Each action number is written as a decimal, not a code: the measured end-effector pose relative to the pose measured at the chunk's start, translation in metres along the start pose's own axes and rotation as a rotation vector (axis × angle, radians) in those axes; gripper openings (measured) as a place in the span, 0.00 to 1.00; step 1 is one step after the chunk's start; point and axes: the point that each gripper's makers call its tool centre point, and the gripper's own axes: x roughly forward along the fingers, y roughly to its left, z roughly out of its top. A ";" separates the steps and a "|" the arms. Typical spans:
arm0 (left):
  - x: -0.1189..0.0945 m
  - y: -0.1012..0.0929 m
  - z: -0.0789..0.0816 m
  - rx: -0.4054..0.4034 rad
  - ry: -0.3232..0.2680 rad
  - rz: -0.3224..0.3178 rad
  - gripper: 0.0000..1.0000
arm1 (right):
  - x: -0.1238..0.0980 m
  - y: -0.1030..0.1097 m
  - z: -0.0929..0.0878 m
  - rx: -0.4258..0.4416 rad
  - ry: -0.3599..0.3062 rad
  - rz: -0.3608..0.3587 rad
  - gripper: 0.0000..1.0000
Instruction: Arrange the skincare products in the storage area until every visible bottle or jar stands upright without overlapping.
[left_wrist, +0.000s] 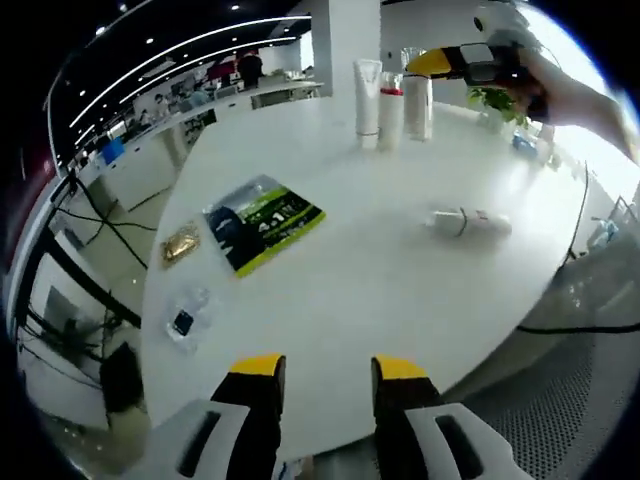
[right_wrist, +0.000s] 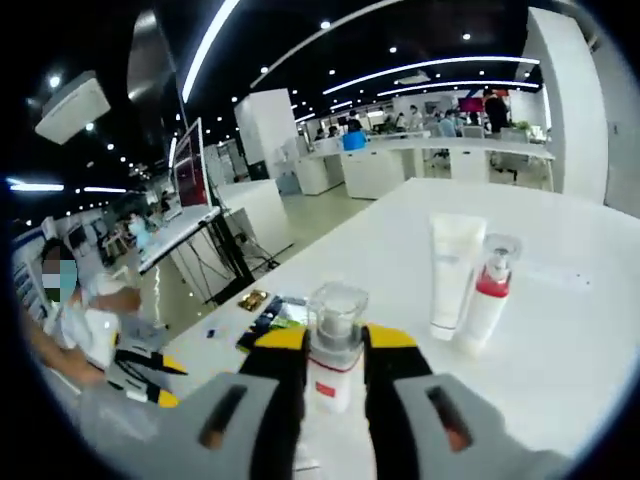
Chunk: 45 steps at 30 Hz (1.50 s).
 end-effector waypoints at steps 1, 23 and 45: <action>-0.001 0.000 0.000 -0.007 -0.001 -0.001 0.35 | 0.003 -0.002 -0.001 -0.006 0.004 -0.008 0.21; 0.001 0.005 -0.007 -0.042 0.011 -0.003 0.32 | 0.041 -0.050 -0.018 -0.011 0.022 -0.165 0.21; -0.001 0.006 -0.004 -0.018 -0.004 0.007 0.27 | 0.042 -0.058 -0.024 -0.012 0.024 -0.193 0.21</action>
